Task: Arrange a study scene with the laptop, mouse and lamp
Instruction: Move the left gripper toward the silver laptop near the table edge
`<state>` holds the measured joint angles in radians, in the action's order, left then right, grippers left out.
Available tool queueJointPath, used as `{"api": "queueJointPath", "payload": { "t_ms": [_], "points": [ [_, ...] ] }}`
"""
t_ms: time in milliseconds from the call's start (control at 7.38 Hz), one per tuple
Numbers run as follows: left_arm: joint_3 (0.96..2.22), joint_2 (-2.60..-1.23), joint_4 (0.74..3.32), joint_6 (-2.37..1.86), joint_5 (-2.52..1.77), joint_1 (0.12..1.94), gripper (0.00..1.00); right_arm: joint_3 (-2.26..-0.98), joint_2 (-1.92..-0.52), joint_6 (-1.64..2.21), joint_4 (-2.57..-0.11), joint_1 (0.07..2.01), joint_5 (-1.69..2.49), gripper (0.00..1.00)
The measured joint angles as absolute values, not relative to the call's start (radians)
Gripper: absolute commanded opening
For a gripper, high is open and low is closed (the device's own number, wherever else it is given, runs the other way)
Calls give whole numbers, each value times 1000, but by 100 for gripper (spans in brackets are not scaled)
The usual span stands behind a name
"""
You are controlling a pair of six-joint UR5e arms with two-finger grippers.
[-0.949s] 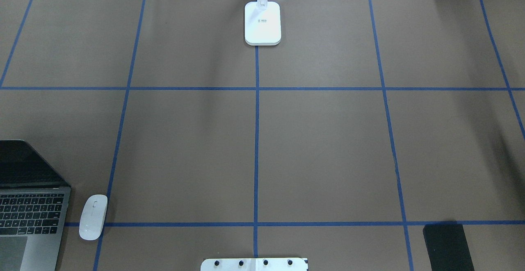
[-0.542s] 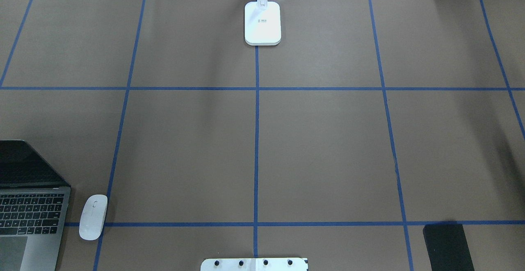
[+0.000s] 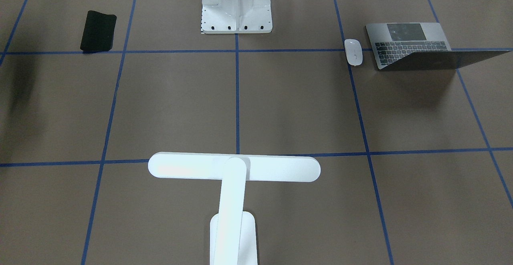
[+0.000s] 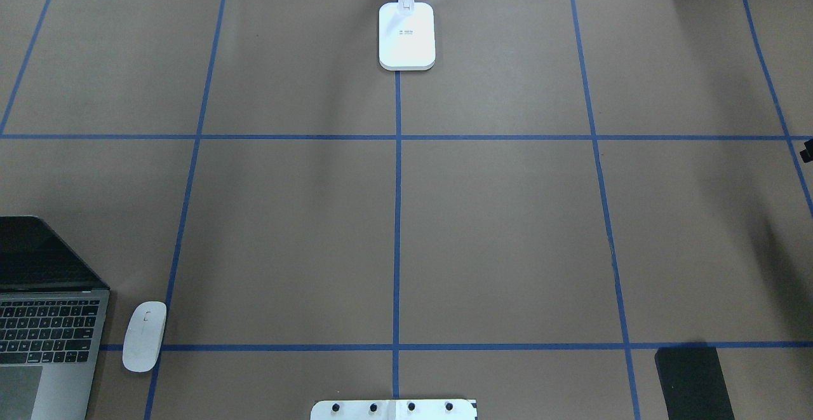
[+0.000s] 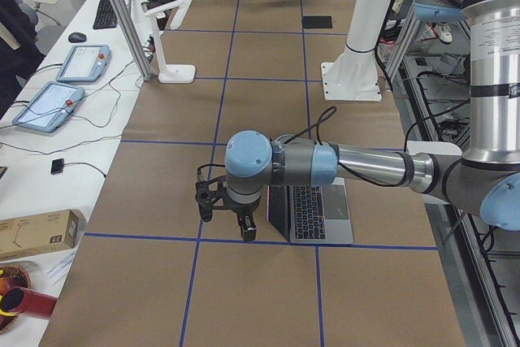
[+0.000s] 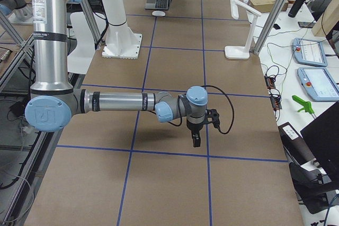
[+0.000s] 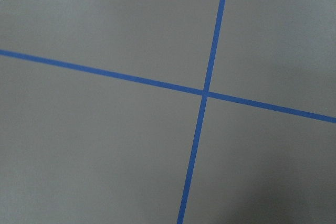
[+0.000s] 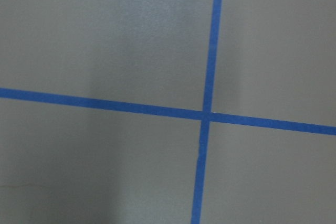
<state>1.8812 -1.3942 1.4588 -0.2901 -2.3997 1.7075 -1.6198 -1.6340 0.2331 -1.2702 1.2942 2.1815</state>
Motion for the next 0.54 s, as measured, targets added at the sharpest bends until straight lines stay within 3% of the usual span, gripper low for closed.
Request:
{"api": "queueJointPath", "payload": {
  "t_ms": [542],
  "points": [
    [1975, -1265, 1462, -654, -2406, 1709, 99, -1762, -1779, 226, -1255, 1274, 2188, 100]
  ]
}}
